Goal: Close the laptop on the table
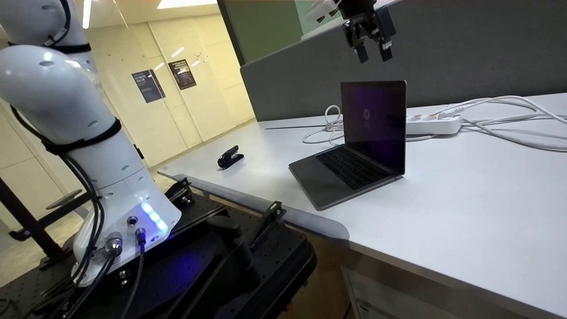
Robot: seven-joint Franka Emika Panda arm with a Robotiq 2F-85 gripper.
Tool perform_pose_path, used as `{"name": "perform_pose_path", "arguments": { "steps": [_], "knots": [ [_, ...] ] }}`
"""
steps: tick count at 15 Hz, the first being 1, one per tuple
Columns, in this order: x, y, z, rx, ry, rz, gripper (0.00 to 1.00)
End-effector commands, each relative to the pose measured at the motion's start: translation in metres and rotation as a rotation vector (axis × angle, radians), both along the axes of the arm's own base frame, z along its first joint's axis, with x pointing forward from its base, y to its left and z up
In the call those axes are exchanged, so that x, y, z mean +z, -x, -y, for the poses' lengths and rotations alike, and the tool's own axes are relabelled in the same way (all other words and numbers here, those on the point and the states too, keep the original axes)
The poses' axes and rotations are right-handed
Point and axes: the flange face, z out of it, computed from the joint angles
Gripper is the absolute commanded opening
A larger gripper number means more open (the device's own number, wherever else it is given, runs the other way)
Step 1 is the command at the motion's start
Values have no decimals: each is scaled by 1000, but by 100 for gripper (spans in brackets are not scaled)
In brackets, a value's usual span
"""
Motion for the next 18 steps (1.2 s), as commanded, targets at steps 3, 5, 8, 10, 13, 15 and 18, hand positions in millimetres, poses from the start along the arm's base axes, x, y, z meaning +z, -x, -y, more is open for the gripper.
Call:
{"name": "perform_pose_path", "arguments": {
  "steps": [3,5,8,10,13,15,18],
  "knots": [
    [-7,-26,6,42,-22,-62,100],
    [-10,-32,6,61,-26,-69,100],
    [-16,-38,8,73,-29,-79,100],
    [-22,-40,9,78,-31,-83,100],
    [-31,-44,11,79,-33,-91,100],
    [-37,-46,9,80,-34,-100,100],
    [-45,-48,3,78,-41,-114,100]
  ]
}}
